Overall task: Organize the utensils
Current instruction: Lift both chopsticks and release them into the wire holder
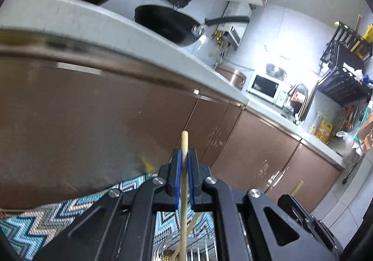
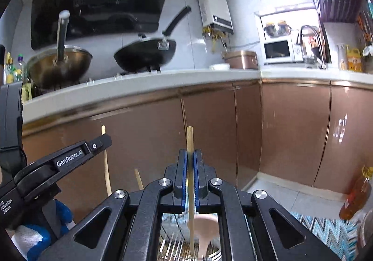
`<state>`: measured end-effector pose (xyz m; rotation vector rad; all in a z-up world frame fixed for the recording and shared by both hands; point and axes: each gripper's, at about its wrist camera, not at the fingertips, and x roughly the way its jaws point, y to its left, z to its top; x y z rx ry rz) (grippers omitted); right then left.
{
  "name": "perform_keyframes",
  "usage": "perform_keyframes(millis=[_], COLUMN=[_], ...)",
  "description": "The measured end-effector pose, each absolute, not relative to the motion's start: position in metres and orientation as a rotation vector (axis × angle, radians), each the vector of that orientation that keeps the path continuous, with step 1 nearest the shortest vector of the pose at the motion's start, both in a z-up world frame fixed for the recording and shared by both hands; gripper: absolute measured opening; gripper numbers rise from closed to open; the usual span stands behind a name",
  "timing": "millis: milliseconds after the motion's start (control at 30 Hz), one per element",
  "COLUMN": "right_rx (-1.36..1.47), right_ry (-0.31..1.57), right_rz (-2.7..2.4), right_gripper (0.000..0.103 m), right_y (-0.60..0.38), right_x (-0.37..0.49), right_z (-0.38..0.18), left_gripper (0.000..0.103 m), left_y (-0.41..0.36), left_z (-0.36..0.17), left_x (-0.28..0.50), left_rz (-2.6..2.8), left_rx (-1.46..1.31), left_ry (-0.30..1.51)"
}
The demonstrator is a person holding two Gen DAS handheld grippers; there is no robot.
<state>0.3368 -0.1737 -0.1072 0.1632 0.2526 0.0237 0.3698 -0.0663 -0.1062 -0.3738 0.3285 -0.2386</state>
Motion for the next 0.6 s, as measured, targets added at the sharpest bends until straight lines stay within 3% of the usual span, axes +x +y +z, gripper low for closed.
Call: perform_keyframes(millis=[67,200,367,600], right_rx=[0.169,0.172,0.143,0.152], right_ry=[0.269,0.281,0.273,0.253], right_rz=[0.021,0.016,0.015,-0.004], right_gripper=[0.007,0.022,0.034,0.035], right_y=[-0.175,-0.178,-0.173,-0.175], right_x=[0.336,0.323,0.3,0.25], right_z=[-0.115,-0.115,-0.099,-0.074], left_gripper=[0.007,0.018,0.025,0.026], left_y=[-0.066,-0.063,-0.045,-0.01], left_z=[-0.114,-0.114,-0.098,-0.075], left_x=[0.37,0.36,0.337,0.301], left_rz=[-0.245,-0.272,-0.311,-0.337], left_rx=[-0.384,-0.376,-0.381,-0.366], left_ry=[0.349,0.349,0.345,0.382])
